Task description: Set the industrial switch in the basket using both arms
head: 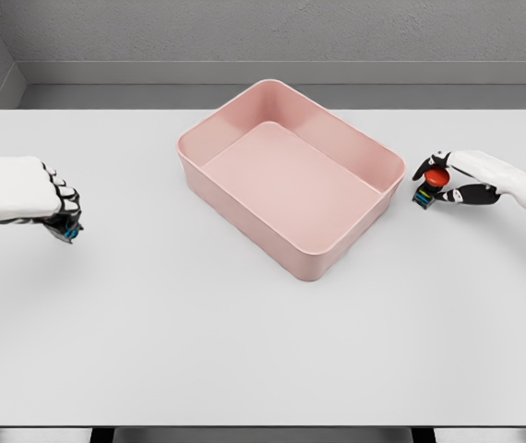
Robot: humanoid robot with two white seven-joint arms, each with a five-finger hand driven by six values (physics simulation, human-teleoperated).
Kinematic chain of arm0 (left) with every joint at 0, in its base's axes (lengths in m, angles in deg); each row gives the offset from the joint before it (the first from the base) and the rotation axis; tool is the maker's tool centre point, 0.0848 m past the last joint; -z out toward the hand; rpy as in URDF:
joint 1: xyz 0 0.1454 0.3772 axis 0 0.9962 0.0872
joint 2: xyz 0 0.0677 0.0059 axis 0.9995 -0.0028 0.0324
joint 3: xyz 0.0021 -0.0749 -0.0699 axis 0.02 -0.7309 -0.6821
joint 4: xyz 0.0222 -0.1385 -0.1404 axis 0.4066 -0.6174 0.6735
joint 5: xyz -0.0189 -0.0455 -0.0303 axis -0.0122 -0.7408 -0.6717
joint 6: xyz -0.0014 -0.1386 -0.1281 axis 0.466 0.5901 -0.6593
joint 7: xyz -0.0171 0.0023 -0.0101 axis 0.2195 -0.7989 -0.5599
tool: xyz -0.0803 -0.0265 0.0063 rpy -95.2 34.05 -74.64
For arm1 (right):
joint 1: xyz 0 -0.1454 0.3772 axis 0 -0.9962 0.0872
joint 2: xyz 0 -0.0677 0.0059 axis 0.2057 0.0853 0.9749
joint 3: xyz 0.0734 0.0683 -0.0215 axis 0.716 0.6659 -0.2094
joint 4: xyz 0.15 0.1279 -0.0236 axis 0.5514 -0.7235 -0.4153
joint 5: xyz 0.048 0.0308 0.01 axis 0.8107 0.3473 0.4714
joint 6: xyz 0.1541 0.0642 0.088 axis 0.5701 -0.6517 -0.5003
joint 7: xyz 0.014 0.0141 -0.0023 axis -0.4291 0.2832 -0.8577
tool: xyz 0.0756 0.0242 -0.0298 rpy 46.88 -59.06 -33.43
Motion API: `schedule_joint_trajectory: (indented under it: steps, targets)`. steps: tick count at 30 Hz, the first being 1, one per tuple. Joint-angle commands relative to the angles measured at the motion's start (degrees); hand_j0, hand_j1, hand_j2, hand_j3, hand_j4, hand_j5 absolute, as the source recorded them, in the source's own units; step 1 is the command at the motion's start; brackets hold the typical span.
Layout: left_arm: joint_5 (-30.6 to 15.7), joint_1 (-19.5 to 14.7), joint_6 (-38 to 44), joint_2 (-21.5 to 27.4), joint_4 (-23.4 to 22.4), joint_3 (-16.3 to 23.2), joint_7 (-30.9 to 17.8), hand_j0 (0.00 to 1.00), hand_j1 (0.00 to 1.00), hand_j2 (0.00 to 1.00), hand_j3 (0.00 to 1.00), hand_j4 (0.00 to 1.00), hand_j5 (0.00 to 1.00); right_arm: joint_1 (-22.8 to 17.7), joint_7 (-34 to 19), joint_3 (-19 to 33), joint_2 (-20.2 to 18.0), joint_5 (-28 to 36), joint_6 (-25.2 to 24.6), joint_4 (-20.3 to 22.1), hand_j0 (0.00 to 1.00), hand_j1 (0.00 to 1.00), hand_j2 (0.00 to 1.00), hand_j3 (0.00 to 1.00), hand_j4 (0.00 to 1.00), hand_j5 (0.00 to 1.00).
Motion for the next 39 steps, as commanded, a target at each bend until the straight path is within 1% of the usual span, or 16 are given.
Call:
schedule_joint_trajectory:
  steps: [1, 3, 5, 7, 13, 15, 17, 19, 23, 24, 28, 30, 32, 34, 36, 39]
  targets:
    - [-0.27, -0.26, 0.17, -2.16, -0.34, 0.3, -0.01, 0.41, 0.41, 0.41, 0.41, 0.41, 0.41, 0.0, -0.08, 0.07, -0.04, -0.02, -0.01, 0.08, 0.48, 0.48, 0.48, 0.48, 0.48, 0.48]
    - [-0.36, -3.52, 0.17, -3.65, -0.34, 3.28, -0.01, 0.41, 0.41, 0.41, 0.41, 0.41, 0.41, 0.09, 0.0, 0.07, -0.12, -0.02, -0.01, 0.08, 0.47, 0.47, 0.47, 0.47, 0.47, 0.47]
    - [-0.45, -6.33, 0.17, -5.15, -0.42, 4.78, -0.01, 0.41, 0.41, 0.41, 0.41, 0.41, 0.41, 0.09, 0.0, 0.07, -0.12, -0.02, -0.01, -0.01, 0.42, 0.42, 0.42, 0.42, 0.42, 0.42]
    - [-0.45, -9.49, 0.17, -6.38, -0.43, 7.24, -0.01, 0.41, 0.41, 0.41, 0.41, 0.41, 0.41, 0.0, -0.09, 1.74, -0.12, -0.19, -0.01, -0.01, 0.42, 0.42, 0.42, 0.42, 0.42, 0.42]
    - [-1.42, -10.9, 0.17, -8.4, -0.34, 7.77, -0.01, 0.4, 0.4, 0.4, 0.4, 0.4, 0.4, 0.0, -0.09, 2.09, -0.12, -0.45, -0.01, 0.08, 0.41, 0.41, 0.41, 0.41, 0.41, 0.41]
    - [-2.12, -11.69, 0.17, -8.93, -0.43, 7.77, -0.01, 0.4, 0.4, 0.4, 0.4, 0.4, 0.4, 0.09, -0.17, 3.41, -0.21, -0.54, -0.01, 0.08, 0.41, 0.41, 0.41, 0.41, 0.41, 0.41]
    - [-2.12, -11.95, 0.17, -9.72, -0.95, 7.77, -0.01, 0.4, 0.4, 0.4, 0.4, 0.4, 0.4, 0.09, -0.17, 3.5, -0.21, -0.54, -0.01, 0.08, 0.41, 0.41, 0.41, 0.41, 0.41, 0.41]
    - [-2.12, -13.19, 0.17, -11.48, -2.45, 7.77, -0.01, 0.4, 0.4, 0.4, 0.4, 0.4, 0.4, 0.09, -0.09, 3.5, -0.3, -0.45, -0.01, 0.17, 0.41, 0.41, 0.41, 0.41, 0.41, 0.41]
    - [-2.21, -15.73, 0.17, -13.94, -2.71, 8.03, -0.01, 0.4, 0.4, 0.4, 0.4, 0.4, 0.4, 0.09, -0.17, 4.64, -0.65, -0.54, -0.01, 0.17, 0.4, 0.4, 0.4, 0.4, 0.4, 0.4]
    - [-2.12, -16.7, 0.17, -14.47, -3.15, 9.43, -0.01, 0.4, 0.4, 0.4, 0.4, 0.4, 0.4, 0.09, -0.17, 4.64, -0.74, -0.45, -0.01, 0.17, 0.4, 0.4, 0.4, 0.4, 0.4, 0.4]
    - [-2.29, -19.07, 0.17, -19.03, -7.8, 10.05, -0.01, 0.4, 0.4, 0.4, 0.4, 0.4, 0.4, 0.09, -0.17, 5.61, -0.91, -0.45, -0.01, 0.26, 0.4, 0.4, 0.4, 0.4, 0.4, 0.4]
    - [-2.47, -19.87, 0.17, -22.11, -12.55, 10.05, -0.01, 0.4, 0.4, 0.4, 0.4, 0.4, 0.4, 0.09, -0.17, 6.75, -1.18, -0.45, -0.01, 0.34, 0.39, 0.39, 0.39, 0.39, 0.39, 0.39]
    - [-2.56, -20.31, 0.17, -22.9, -12.99, 9.96, -0.01, 0.4, 0.4, 0.4, 0.4, 0.4, 0.4, 0.09, -0.17, 6.93, -1.18, -0.45, -0.01, 0.52, 0.38, 0.38, 0.38, 0.38, 0.38, 0.38]
    - [-2.38, -20.31, 0.17, -26.15, -15.45, 9.88, -0.01, 0.4, 0.4, 0.4, 0.4, 0.4, 0.4, 0.17, -0.17, 7.98, -1.18, -0.45, -0.01, 0.87, 0.37, 0.37, 0.37, 0.37, 0.37, 0.37]
    - [-2.38, -21.1, 0.17, -27.82, -16.86, 9.96, -0.01, 0.4, 0.4, 0.4, 0.4, 0.4, 0.4, 0.17, -0.17, 8.07, -1.44, -0.45, -0.01, 1.31, 0.37, 0.37, 0.37, 0.37, 0.37, 0.37]
    - [-1.94, -23.38, 0.17, -33.09, -24.06, 10.05, -0.01, 0.4, 0.4, 0.4, 0.4, 0.4, 0.4, 0.17, -0.17, 9.56, -1.97, -0.45, -0.01, 2.19, 0.37, 0.37, 0.37, 0.37, 0.37, 0.37]
